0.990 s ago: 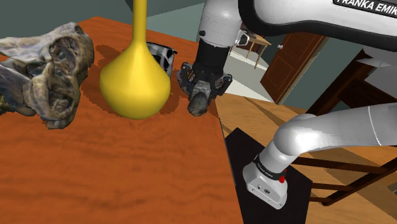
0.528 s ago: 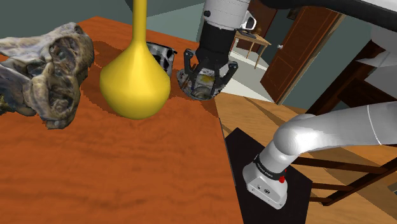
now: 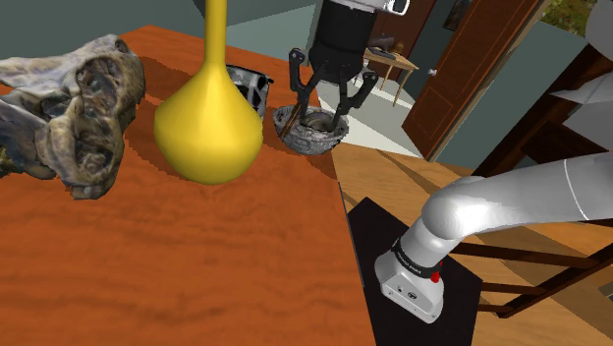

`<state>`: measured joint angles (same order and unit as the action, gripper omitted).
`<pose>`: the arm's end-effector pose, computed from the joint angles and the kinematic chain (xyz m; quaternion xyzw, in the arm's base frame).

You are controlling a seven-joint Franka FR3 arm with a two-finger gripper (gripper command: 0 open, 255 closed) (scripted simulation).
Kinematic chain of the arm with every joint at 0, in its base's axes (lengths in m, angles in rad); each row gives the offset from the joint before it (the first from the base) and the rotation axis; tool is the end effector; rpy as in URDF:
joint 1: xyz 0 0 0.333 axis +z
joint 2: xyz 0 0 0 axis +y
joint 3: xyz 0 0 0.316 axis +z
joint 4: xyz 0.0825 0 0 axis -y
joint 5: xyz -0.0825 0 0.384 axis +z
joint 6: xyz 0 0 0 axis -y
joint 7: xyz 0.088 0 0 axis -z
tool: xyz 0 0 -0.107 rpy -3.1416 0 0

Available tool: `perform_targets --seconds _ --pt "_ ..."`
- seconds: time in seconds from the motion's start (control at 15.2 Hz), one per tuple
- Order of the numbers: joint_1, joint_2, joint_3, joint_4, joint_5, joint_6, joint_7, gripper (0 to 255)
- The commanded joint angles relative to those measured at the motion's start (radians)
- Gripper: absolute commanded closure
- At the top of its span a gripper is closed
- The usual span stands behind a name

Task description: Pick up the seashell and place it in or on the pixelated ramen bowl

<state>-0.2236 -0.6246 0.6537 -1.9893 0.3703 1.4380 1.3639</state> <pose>0.3000 0.2715 0.6304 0.8787 -0.4770 -0.0143 0.0129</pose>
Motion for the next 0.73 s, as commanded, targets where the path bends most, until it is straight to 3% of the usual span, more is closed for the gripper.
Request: perform_targets --seconds 0.0,0.2,0.66 --pt "-0.004 0.01 -0.004 0.035 -0.006 -0.027 0.005 255" --pt "-0.008 0.022 -0.007 0.074 -0.013 -0.053 0.01 255" --pt "-0.06 0.086 -0.105 0.067 -0.098 -0.022 -0.138 255"
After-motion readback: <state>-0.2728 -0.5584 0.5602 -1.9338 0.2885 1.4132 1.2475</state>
